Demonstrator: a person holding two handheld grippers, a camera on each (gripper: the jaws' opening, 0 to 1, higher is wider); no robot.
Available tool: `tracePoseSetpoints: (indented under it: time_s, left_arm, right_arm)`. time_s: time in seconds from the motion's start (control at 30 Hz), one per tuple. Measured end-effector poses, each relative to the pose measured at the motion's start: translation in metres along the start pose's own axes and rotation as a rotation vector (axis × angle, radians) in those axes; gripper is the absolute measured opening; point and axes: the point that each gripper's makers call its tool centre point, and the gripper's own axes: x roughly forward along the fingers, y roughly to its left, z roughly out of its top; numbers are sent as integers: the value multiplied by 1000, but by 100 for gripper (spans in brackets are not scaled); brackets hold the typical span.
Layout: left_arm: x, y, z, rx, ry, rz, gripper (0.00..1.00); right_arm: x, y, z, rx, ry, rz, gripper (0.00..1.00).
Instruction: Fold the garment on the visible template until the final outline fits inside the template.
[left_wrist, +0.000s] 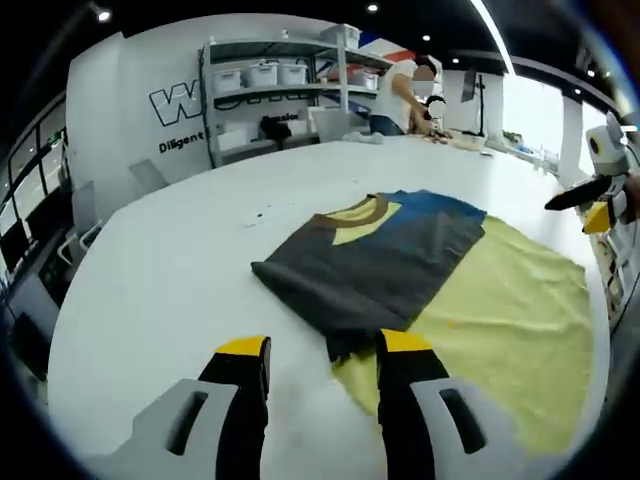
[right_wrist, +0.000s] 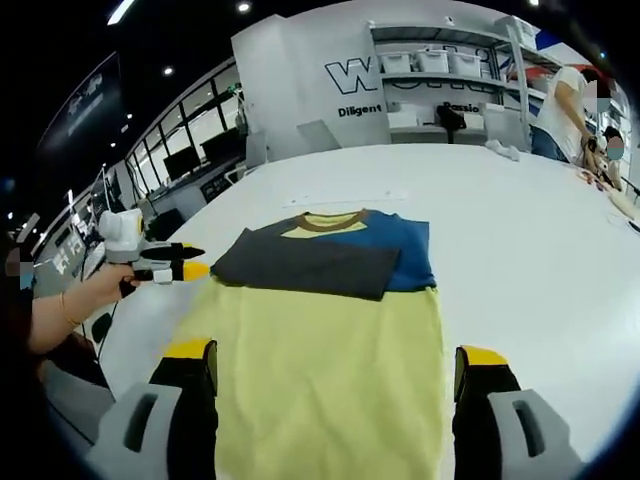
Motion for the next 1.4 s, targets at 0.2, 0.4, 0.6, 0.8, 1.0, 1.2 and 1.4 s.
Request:
tracePoseSetpoints:
  time_s: [0.2, 0.4, 0.6, 0.8, 1.0, 1.2, 1.4]
  left_arm:
    - [7, -6, -7, 77, 40, -26, 15]
    - [9, -6, -10, 63, 34, -51, 3]
    - [12, -5, -13, -7, 47, -65, 2]
    - [4, -7, -14, -91, 30, -39, 1]
    - [1, -5, -17, -219, -7, -24, 0]
    - [-4, -2, -23, -249, 13, 9, 0]
    - [-10, -6, -26, -249, 15, 4, 0]
  right_arm:
    - [0, -3, 0, 19, -4, -10, 97]
    - [2, -2, 1, 17, -5, -11, 96]
    - [2, -1, 1, 16, 0, -9, 96]
    - [2, -2, 0, 16, 1, -15, 95]
    - [2, 0, 1, 14, 4, -12, 94]
    - [1, 1, 1, 11, 5, -13, 94]
    - [1, 2, 1, 14, 6, -7, 93]
